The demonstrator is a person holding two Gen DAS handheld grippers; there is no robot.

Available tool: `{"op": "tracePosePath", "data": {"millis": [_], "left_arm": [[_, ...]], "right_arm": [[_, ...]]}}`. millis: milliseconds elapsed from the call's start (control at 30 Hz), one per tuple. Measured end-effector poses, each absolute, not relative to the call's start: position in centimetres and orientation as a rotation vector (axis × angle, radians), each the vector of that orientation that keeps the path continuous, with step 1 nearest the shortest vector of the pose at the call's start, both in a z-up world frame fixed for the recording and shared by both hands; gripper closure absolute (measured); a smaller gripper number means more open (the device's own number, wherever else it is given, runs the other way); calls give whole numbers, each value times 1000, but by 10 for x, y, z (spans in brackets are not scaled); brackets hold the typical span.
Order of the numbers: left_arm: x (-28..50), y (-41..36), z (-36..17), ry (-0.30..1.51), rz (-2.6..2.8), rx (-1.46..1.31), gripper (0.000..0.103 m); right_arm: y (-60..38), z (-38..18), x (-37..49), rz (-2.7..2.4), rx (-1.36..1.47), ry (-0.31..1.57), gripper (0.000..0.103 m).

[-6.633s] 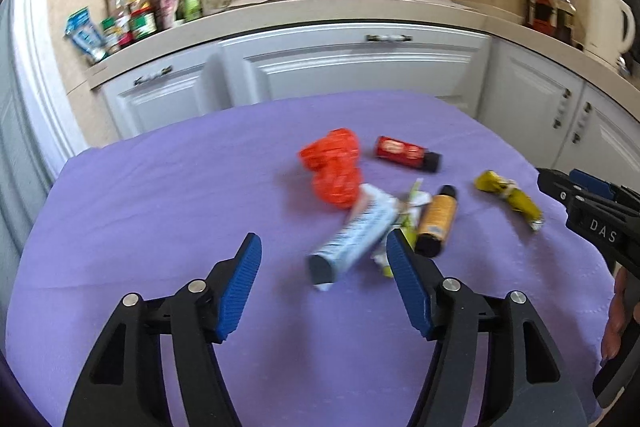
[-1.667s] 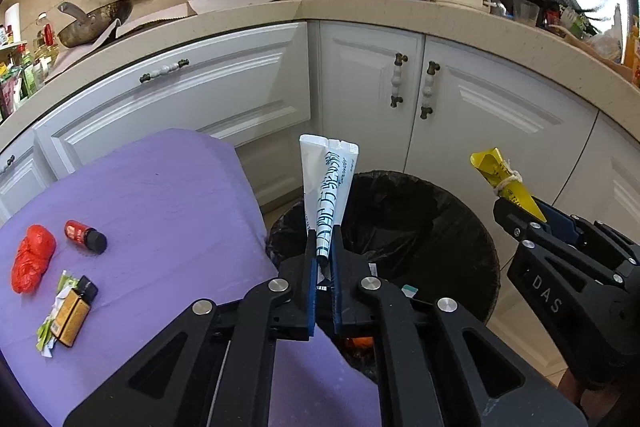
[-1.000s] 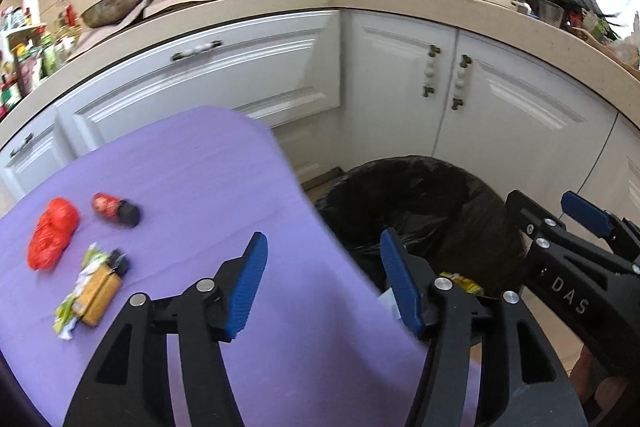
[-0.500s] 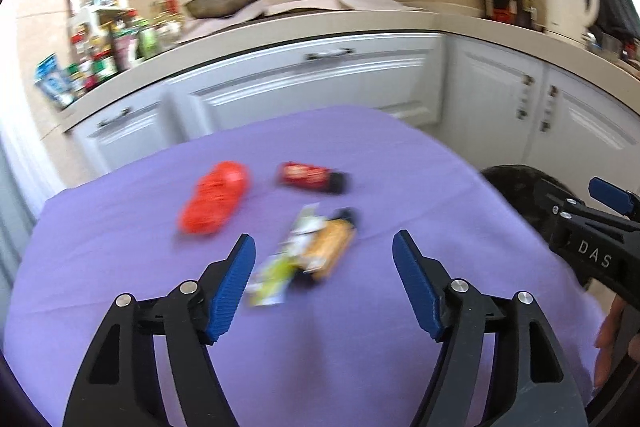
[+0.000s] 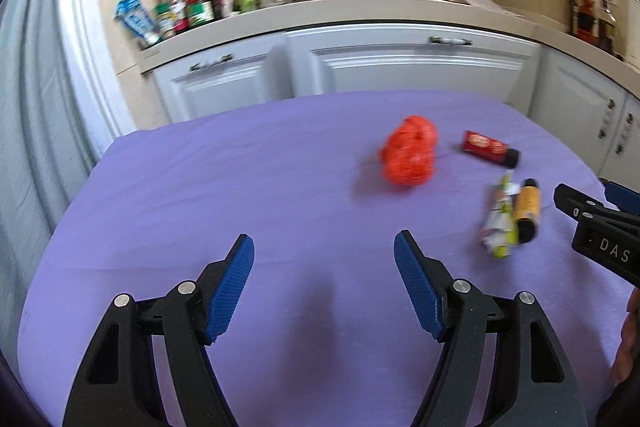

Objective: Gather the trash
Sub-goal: 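Move both open grippers back over the table toward the amber bottle, then grasp the amber bottle with the right gripper while the left gripper grasps the white-green tube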

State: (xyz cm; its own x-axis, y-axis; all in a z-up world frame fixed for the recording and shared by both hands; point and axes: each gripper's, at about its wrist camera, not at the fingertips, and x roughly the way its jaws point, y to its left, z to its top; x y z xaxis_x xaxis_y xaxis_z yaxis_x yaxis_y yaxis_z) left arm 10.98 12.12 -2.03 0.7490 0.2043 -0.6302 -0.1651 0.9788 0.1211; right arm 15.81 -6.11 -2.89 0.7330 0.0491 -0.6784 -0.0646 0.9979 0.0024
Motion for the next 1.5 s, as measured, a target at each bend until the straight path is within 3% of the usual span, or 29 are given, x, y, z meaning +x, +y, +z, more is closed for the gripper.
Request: {"op": "tracePosePath", "data": {"millis": [467,667,833,1500], "left_arm": [[113,140,-24,716,203,28,32],[116,135,-25,727,184,17,32],[117,129,-25,727,174,28,32],[129,46,-20,715,7,82,32]], "right_arm": [[-48,-48,179,21,-41,837,22],[-49,-51,182,56,-36,859,42],[-48,-55,185,103,-33,885,79],[-116,-49,159,36,0,836,80]]}}
